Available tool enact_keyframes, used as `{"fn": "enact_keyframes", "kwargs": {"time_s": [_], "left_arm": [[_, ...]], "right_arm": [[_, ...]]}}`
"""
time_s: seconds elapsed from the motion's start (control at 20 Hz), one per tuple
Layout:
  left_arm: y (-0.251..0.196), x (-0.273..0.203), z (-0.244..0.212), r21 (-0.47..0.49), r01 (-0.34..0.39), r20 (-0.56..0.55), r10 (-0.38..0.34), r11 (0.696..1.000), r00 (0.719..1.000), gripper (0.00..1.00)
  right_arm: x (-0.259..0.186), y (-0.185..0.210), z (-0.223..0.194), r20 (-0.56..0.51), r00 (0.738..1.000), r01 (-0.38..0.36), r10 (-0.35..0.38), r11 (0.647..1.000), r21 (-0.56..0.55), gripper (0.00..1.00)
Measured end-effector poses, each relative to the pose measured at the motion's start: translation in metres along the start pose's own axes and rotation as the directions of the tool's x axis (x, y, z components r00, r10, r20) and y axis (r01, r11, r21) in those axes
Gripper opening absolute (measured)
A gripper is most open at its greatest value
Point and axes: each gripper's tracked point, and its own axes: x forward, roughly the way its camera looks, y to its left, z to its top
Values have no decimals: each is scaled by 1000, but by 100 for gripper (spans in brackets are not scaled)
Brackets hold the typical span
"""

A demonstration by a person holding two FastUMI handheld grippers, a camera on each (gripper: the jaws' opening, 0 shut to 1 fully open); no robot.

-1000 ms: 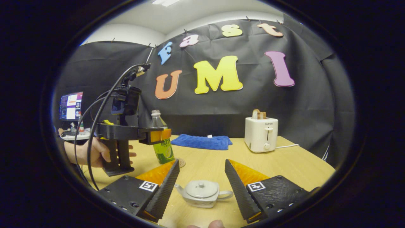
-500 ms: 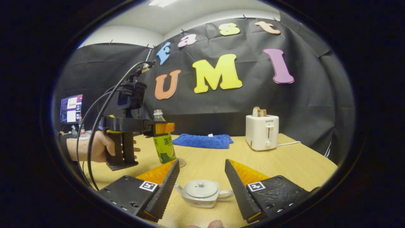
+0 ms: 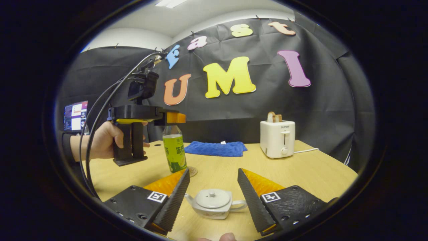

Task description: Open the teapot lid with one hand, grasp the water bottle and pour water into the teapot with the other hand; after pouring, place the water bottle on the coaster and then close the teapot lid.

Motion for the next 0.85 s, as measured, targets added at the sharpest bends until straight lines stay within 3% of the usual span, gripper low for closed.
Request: {"fn": "enact_keyframes", "kwargs": {"time_s": [0.25, 0.4, 0.55, 0.7, 0.85], "left_arm": [[7, -32, 54, -25, -15, 94, 18, 1000, 995, 100], [31, -101, 72, -11, -120, 133, 120, 993, 984, 100], [33, -182, 33, -18, -188, 81, 188, 982, 979, 100], [6, -244, -13, -68, -154, 42, 158, 986, 987, 100], [-10, -277, -36, -146, -137, 53, 146, 980, 988, 100]], "right_arm": [[-8, -2, 11, 18, 1000, 17, -17, 1000, 7, 87], [-32, -3, 32, 54, 998, 45, -44, 999, -14, 86], [-67, -8, 48, 86, 992, 94, -90, 995, -45, 93], [-101, -10, 45, 99, 988, 123, -115, 989, -81, 96], [-121, -8, 45, 136, 983, 135, -125, 988, -73, 96]]}}
